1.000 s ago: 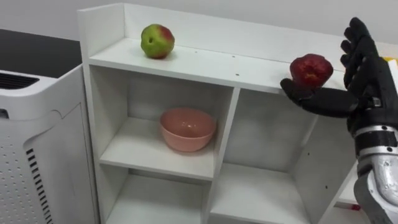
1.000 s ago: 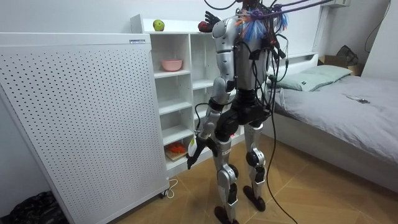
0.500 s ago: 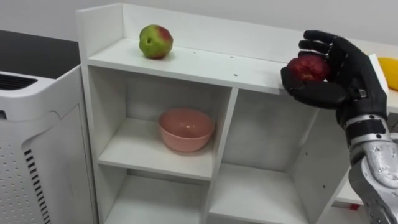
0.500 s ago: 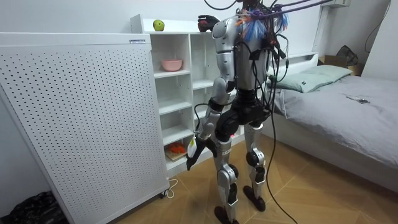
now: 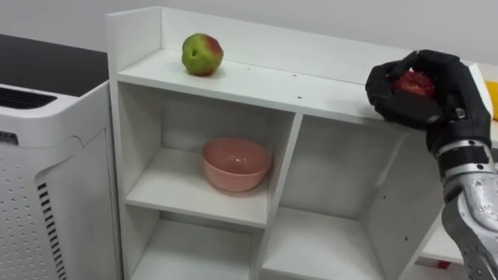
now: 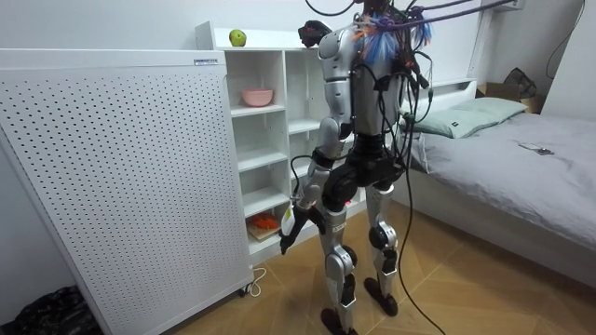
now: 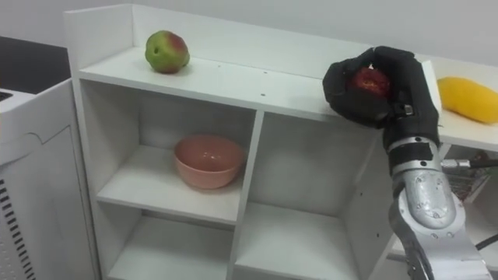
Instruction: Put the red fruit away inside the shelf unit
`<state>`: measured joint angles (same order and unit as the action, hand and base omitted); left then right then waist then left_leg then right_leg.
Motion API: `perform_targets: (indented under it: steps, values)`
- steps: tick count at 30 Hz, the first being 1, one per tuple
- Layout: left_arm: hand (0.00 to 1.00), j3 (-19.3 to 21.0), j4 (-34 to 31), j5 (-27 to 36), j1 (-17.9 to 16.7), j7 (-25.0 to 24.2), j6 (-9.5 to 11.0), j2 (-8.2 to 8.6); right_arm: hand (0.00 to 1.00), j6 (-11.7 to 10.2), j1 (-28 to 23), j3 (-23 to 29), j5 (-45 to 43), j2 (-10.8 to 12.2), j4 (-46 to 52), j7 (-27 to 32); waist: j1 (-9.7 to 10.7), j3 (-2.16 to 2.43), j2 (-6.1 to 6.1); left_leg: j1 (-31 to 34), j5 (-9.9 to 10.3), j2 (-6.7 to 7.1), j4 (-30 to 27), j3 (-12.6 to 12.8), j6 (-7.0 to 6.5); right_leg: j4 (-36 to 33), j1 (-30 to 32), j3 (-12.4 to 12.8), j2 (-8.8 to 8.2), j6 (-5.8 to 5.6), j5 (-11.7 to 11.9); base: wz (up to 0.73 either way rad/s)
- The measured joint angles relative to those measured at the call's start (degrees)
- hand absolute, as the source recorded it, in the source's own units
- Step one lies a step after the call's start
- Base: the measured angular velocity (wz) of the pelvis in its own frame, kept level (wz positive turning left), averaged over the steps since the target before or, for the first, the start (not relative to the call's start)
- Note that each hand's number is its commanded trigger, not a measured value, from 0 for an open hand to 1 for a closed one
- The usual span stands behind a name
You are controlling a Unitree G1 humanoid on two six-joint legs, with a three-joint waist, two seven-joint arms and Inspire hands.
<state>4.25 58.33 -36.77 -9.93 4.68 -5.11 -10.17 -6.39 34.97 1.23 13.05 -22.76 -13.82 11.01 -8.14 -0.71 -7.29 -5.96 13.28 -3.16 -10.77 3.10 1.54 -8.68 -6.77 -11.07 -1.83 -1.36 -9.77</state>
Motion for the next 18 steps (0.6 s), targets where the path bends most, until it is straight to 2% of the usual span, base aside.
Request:
perform_targets:
  steps: [5,8,11,13,14,18]
  values:
    - [0.0,0.0,0.0,0.0,0.3,0.1,0.0,0.03,1.0,0.5,-0.3,-0.1,-0.2,0.0,3.6,-0.1,0.1,0.44,0.35,1.8,0.0,0.0,-0.8,0.1,0.0,-0.1,1.6,-0.1,-0.03,0.24,0.2,0.0]
    - [0.0,0.0,0.0,0.0,0.3,0.2,0.0,0.08,1.0,1.6,-1.4,-0.8,-0.1,0.0,7.9,0.0,0.2,0.83,1.47,2.2,0.0,0.0,-1.0,0.2,0.0,-0.1,2.0,-0.1,-0.05,0.24,0.2,0.0]
    - [0.0,0.0,0.0,0.0,-0.1,1.0,0.0,0.09,1.0,1.8,-4.3,-1.7,0.6,0.1,13.7,-0.3,0.0,1.38,2.47,1.9,0.0,-0.03,-0.9,0.2,0.0,-0.1,1.9,0.1,0.01,0.24,0.2,-0.03]
    - [0.0,-0.1,0.0,0.0,-0.6,1.4,0.1,0.12,1.0,1.8,-5.5,-2.8,2.4,0.5,16.6,-1.6,0.0,1.32,2.96,0.9,0.0,-0.05,-0.3,0.2,0.03,0.0,1.3,0.5,0.11,0.24,0.2,-0.13]
    - [0.0,-0.3,0.0,0.1,-0.9,1.4,0.1,0.23,1.0,1.7,-6.2,-3.5,3.0,0.5,17.9,-2.8,0.1,1.09,3.29,0.2,0.0,-0.06,0.1,0.2,0.04,0.0,0.8,0.8,0.17,0.24,0.2,-0.09]
    - [0.0,-2.0,0.3,1.2,-0.9,1.4,0.2,0.44,1.0,2.3,-8.3,-5.6,9.0,0.8,20.0,-6.2,0.1,0.98,3.41,0.3,0.0,-0.04,0.1,0.6,0.03,0.0,0.8,1.0,0.13,0.24,0.2,-0.05]
